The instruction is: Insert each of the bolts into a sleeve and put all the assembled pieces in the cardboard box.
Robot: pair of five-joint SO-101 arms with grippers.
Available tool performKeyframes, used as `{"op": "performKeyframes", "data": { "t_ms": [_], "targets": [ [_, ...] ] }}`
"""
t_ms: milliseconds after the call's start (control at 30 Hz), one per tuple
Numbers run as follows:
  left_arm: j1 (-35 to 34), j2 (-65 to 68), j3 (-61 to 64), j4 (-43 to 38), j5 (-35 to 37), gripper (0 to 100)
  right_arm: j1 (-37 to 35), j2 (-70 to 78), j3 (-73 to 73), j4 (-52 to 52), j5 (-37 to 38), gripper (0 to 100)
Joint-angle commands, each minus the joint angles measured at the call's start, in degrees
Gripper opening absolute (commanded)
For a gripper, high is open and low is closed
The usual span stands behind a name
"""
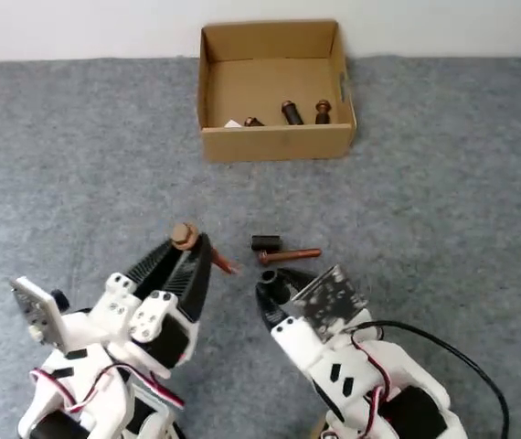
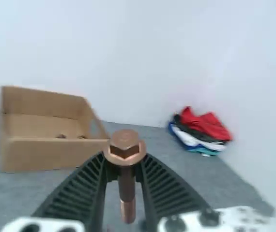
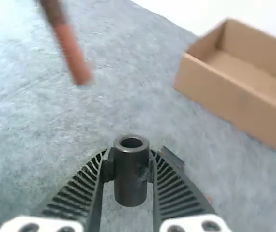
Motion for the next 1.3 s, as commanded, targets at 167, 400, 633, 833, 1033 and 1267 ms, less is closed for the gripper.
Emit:
{"op": "performKeyframes", "data": {
  "t_ms": [167, 400, 633, 833, 1033, 1267],
  "targets": [
    [2.5, -0.2, -0.2, -3.5, 2.3, 0, -5.0, -0.2, -1.6, -3.3, 5.0, 0.9],
    [2.5, -0.1, 2.8, -3.4, 2.3, 0, -4.8, 0.2, -1.7, -6.9, 6.9, 0.9],
    [3.1, -0.1, 4.1, -3.3, 2.3, 0, -4.8, -0.2, -1.8, -7.0, 9.3, 0.9],
    [8.3, -0.1, 4.1, 2.5, 1.3, 0, -4.8, 0.0, -1.8, -7.0, 9.1, 0.9],
    [8.4, -0.1, 7.1, 4.7, -4.0, 0, -4.8, -0.2, -1.8, -7.0, 9.2, 0.9],
    [8.1, -0.1, 8.8, 9.4, -11.8, 15, -4.7, -0.1, -1.4, -6.9, 10.1, 0.9]
  ]
}}
